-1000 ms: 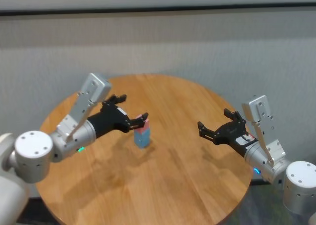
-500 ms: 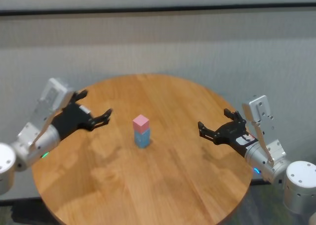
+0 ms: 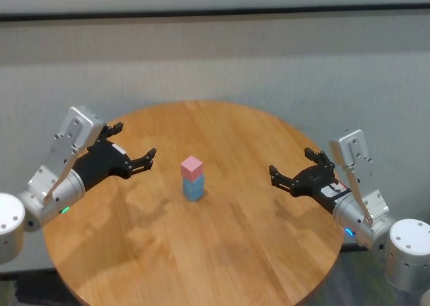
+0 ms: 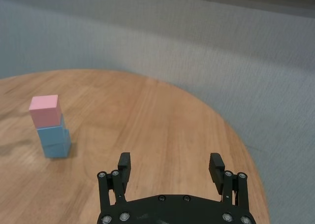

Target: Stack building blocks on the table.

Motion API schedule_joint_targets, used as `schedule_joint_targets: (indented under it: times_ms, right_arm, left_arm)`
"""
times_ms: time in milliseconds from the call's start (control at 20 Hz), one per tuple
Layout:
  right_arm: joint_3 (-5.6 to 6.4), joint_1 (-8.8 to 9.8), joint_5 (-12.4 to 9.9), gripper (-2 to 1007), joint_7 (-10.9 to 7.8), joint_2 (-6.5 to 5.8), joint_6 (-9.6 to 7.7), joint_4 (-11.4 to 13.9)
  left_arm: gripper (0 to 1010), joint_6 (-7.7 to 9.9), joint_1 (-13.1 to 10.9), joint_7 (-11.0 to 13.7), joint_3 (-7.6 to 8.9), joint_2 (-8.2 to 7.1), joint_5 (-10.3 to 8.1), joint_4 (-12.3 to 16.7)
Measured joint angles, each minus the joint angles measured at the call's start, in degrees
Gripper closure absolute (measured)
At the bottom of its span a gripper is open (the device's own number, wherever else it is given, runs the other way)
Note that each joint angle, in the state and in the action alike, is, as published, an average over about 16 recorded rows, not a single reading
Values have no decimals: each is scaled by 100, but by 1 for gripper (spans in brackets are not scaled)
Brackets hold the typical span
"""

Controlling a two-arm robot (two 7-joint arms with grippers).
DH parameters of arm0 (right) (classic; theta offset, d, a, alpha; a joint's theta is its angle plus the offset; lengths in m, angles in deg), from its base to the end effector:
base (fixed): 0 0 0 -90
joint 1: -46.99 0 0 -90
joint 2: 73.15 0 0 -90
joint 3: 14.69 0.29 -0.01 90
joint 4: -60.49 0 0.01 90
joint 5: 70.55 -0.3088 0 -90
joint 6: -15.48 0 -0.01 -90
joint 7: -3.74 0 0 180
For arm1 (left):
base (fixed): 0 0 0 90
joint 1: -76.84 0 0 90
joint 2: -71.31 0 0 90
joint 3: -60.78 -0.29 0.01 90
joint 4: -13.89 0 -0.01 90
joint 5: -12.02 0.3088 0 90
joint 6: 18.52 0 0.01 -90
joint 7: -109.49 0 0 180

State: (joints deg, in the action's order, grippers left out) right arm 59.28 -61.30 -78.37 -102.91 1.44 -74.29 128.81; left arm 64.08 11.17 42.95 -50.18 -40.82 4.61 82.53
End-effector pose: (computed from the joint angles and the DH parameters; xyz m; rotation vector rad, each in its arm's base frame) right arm 0.4093 -0.0303 -0.3115 -0.2420 -0.0449 -1.1111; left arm 0.4333 0.0556 -0.2700 0.2497 -0.2824 0.9430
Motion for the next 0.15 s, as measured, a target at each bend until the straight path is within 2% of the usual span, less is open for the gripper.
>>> schedule_joint_targets:
  times_ms: [150]
  right_arm:
    - [0, 0, 0, 4, 0, 0, 0, 0]
  left_arm:
    - [8, 8, 12, 7, -11, 9, 0, -5]
